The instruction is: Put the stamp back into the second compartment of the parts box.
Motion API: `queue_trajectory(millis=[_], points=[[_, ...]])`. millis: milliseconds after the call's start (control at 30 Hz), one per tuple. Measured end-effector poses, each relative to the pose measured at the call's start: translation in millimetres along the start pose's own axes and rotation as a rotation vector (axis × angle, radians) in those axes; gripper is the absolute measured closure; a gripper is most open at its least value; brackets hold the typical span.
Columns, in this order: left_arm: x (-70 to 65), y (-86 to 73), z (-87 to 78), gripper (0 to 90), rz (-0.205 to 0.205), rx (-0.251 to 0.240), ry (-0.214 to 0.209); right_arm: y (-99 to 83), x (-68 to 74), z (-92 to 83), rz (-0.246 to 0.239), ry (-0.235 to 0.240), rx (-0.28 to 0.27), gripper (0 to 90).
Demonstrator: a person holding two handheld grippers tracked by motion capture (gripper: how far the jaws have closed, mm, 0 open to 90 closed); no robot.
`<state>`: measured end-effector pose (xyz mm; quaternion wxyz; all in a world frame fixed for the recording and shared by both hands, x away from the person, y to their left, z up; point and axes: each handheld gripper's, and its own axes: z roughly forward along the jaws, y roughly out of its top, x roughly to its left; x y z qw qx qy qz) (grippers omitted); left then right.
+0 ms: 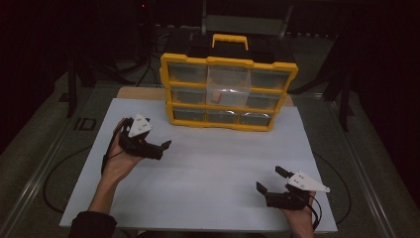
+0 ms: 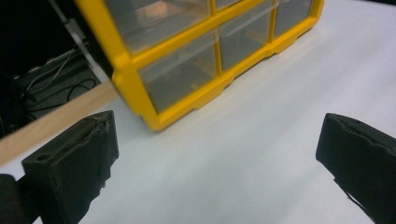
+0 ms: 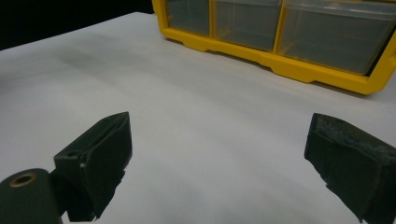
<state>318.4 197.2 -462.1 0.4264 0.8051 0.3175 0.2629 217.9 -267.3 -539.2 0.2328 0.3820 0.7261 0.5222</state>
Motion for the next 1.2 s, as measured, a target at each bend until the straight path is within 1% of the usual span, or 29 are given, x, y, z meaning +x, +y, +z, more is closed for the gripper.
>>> queue_trajectory(millis=[67, 100, 167, 200, 233, 267, 400, 467, 500, 567, 667, 733, 800, 867, 900, 967, 1067, 1167, 1200], points=[[-0.7, -14.8, -5.7, 0.0, -0.027, -0.017, 0.012, 1.0, -0.1, 0.2, 0.003, 0.002, -0.006, 7.3], [-0.7, -21.7, -8.3, 0.0, -0.04, -0.016, 0.009, 1.6, 0.0, 0.4, -0.002, 0.003, -0.006, 7.3], [-0.9, -34.8, -12.7, 0.0, -0.048, -0.009, 0.021, 2.9, 0.8, 1.4, -0.011, 0.002, -0.005, 7.3], [-0.9, -34.8, -12.7, 0.0, -0.048, -0.009, 0.021, 2.9, 0.8, 1.4, -0.011, 0.002, -0.005, 7.3], [-1.4, -46.6, -16.9, 0.0, -0.061, -0.012, 0.027, 3.7, 1.0, 2.1, -0.013, 0.004, -0.006, 7.3], [-2.0, -54.3, -20.4, 0.0, -0.07, -0.021, 0.032, 5.9, 0.8, 3.3, -0.016, 0.003, -0.012, 7.3], [-4.8, -71.4, -28.5, 0.0, -0.086, -0.058, 0.032, 11.7, -0.4, 5.6, -0.022, 0.011, -0.028, 7.3], [-6.1, -77.8, -32.2, 0.0, -0.092, -0.08, 0.038, 14.0, -1.5, 7.3, -0.015, 0.023, -0.039, 7.3], [-6.5, -80.3, -34.1, 0.0, -0.099, -0.092, 0.032, 15.1, -1.8, 8.5, -0.018, 0.022, -0.041, 7.3], [-7.7, -84.3, -37.3, 0.0, -0.106, -0.114, 0.042, 17.4, -2.3, 10.8, -0.026, 0.021, -0.042, 7.3], [-9.5, -89.7, -40.3, 0.0, -0.12, -0.14, 0.041, 18.8, -1.4, 10.7, -0.032, 0.02, -0.051, 7.3], [-10.9, -93.2, -41.6, 0.0, -0.12, -0.151, 0.04, 18.0, -1.0, 9.0, -0.041, 0.017, -0.049, 7.3], [-12.4, -96.4, -42.9, 0.0, -0.122, -0.157, 0.042, 16.7, -1.5, 6.8, -0.036, 0.011, -0.056, 7.3], [-13.9, -99.4, -44.2, 0.0, -0.131, -0.179, 0.036, 15.0, -1.0, 4.7, -0.032, 0.008, -0.061, 7.3], [-14.3, -100.6, -44.9, 0.0, -0.127, -0.187, 0.027, 13.7, -0.4, 4.3, -0.036, 0.005, -0.057, 7.3], [-14.4, -101.7, -45.2, 0.0, -0.125, -0.191, 0.029, 10.3, 1.2, 4.2, -0.038, 0.004, -0.047, 7.3], [-13.7, -103.8, -45.2, 0.0, -0.133, -0.195, 0.013, 6.3, 2.9, 5.3, -0.036, 0.005, -0.031, 7.3], [-14.0, -104.9, -43.3, 0.0, -0.119, -0.179, -0.015, 6.4, 4.2, 5.8, -0.036, 0.011, -0.029, 7.3], [-14.0, -104.9, -43.3, 0.0, -0.119, -0.179, -0.015, 6.4, 4.2, 5.8, -0.036, 0.011, -0.029, 7.3]])
